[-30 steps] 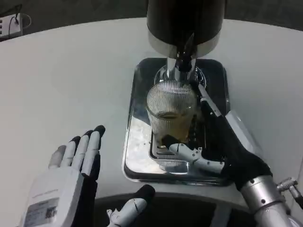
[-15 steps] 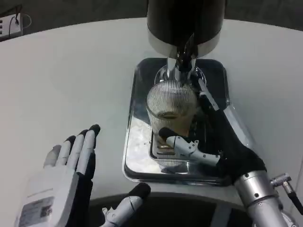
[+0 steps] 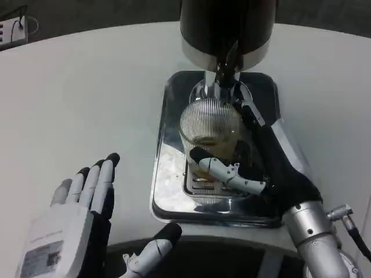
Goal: Grasp the cup under the faucet to collect the drink, then remove the cup.
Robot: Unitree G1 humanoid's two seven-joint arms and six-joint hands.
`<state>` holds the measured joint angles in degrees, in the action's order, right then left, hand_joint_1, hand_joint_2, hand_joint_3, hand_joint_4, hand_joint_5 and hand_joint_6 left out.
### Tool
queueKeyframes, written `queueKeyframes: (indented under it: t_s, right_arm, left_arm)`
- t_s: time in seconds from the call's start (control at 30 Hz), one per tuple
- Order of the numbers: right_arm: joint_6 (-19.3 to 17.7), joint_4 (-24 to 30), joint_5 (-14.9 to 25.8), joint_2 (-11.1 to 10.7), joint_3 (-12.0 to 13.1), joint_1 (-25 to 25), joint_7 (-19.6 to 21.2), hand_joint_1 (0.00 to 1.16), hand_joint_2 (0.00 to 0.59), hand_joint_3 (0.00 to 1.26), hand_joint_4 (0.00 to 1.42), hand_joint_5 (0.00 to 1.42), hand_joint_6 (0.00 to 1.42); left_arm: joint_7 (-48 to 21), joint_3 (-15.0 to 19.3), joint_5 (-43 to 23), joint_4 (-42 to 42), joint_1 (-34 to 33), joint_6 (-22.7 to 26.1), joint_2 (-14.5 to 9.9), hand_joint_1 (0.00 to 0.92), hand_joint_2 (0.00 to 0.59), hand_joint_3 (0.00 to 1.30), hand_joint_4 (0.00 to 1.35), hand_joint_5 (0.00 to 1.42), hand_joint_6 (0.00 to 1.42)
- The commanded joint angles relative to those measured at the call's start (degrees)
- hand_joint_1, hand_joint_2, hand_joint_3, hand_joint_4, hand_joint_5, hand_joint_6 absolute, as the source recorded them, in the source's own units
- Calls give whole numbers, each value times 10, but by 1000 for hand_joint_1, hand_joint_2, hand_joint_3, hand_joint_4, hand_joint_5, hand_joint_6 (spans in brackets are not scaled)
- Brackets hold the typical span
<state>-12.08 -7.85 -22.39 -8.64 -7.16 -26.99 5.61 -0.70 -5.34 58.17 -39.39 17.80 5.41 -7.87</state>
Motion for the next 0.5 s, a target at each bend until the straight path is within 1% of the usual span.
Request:
queueKeyframes:
  t_s: [0.03,0.23,0.5]
  right_arm:
    - [-13,-11,1,4,-2,-11,11,599,224,0,0,71,196]
    - [-18,-25,-4,3,-11,-15,12,604,223,0,10,83,196]
    - [-25,-54,-10,3,-19,-36,17,631,214,0,11,84,196]
  left_arm:
    - [-9,1,1,-8,7,8,2,0,158,0,0,0,0]
    - [-12,4,-2,-11,6,14,2,0,158,0,0,0,0]
    - [-15,5,-2,-13,4,19,3,0,160,0,0,0,0]
